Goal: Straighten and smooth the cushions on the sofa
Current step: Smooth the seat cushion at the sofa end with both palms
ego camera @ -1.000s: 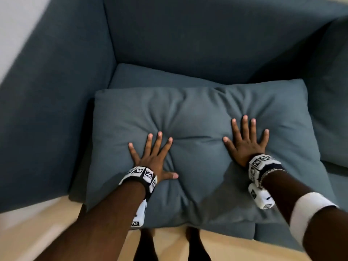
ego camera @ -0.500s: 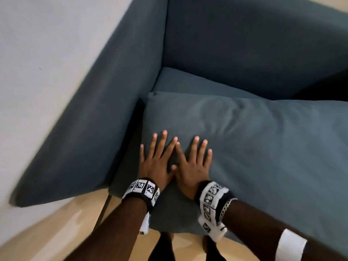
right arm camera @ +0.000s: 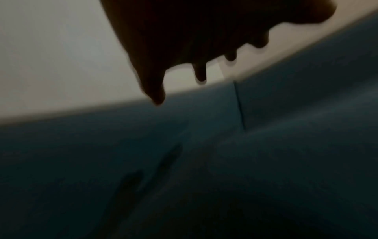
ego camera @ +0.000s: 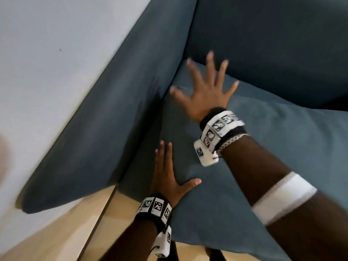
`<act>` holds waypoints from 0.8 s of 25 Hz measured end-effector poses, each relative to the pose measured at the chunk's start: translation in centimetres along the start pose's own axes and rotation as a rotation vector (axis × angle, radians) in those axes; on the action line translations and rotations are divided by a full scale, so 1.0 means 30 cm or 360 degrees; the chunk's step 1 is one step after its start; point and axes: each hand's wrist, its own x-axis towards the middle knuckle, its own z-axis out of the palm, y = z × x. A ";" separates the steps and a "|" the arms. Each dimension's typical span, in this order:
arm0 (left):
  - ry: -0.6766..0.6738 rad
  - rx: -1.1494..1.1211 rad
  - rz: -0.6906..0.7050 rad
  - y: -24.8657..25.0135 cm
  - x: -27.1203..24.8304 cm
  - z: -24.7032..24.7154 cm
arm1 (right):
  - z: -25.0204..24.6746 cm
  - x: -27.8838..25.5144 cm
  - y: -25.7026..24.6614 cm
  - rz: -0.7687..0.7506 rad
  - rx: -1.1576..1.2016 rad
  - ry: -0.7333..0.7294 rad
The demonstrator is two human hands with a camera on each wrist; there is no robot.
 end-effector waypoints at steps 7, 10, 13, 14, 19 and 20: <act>0.0019 -0.0239 -0.0207 -0.038 0.003 0.012 | -0.017 0.031 -0.067 0.0042 0.0202 -0.0303; 0.0059 -0.0203 -0.0132 -0.056 0.003 0.025 | -0.067 -0.111 -0.052 -0.0110 0.0422 0.0545; -0.0005 -0.0233 -0.0177 -0.075 0.001 0.031 | 0.194 -0.283 0.075 -0.0248 -0.0395 -0.0211; -0.0014 -0.0268 -0.0150 -0.088 -0.004 0.024 | 0.249 -0.285 0.108 -0.0201 -0.0497 -0.0437; -0.0026 -0.0256 0.0010 -0.156 0.012 0.008 | 0.033 -0.248 -0.040 -0.0141 0.0534 0.0199; -0.0022 -0.0262 0.0029 -0.155 0.010 0.010 | 0.020 -0.278 -0.045 -0.0117 0.0686 0.0488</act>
